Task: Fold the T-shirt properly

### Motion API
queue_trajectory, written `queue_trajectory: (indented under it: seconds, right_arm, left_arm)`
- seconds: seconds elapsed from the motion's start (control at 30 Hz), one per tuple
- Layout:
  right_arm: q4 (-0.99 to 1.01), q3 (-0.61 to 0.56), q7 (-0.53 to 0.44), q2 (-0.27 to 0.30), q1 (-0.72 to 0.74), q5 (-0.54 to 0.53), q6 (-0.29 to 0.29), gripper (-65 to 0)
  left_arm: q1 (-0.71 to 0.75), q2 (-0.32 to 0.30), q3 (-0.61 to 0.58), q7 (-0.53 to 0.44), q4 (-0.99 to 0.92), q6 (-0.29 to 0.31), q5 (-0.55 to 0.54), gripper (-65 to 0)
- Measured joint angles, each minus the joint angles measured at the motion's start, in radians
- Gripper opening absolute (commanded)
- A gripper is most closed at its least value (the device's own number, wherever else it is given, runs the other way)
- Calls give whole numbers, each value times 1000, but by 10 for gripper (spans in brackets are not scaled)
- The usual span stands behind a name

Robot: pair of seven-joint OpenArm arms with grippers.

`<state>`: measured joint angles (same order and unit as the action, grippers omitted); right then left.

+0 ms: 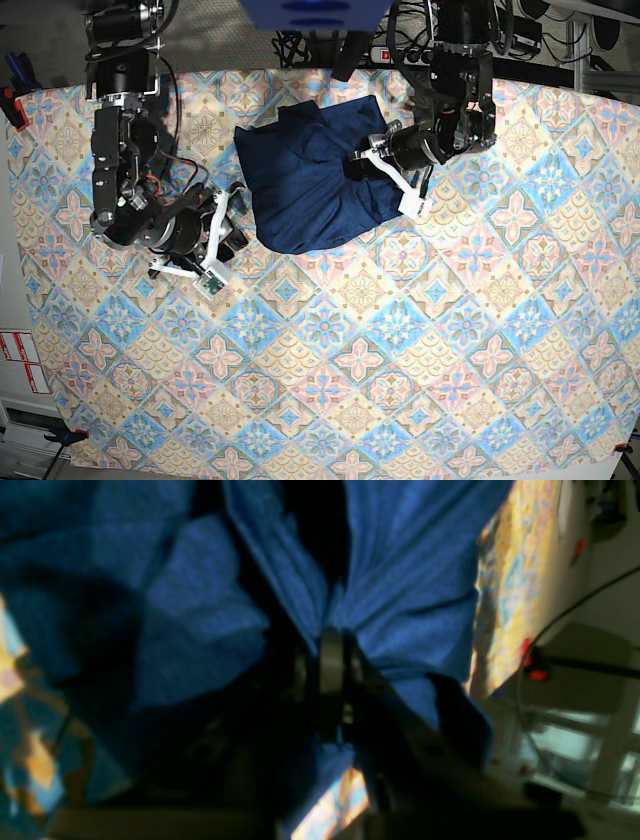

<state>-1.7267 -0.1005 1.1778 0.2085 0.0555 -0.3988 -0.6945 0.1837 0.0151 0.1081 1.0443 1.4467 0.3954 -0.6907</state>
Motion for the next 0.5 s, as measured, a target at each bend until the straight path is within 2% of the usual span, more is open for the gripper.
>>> queue_trajectory:
  seconds: [0.17,0.33,0.5]
  right_arm:
    - [1,8,0,10,-1,-28,-2,-501]
    - [1,1,1,9,0,-28,-1,-501]
    - [2,-2,-3,10,0,-31,-2,-501]
  left_arm:
    - [94,-48,-1,6,201,1,5,-650]
    - [143,-87,2,-1,280,2,0,-650]
    - [177,-82,108,2,278,2,2,-650]
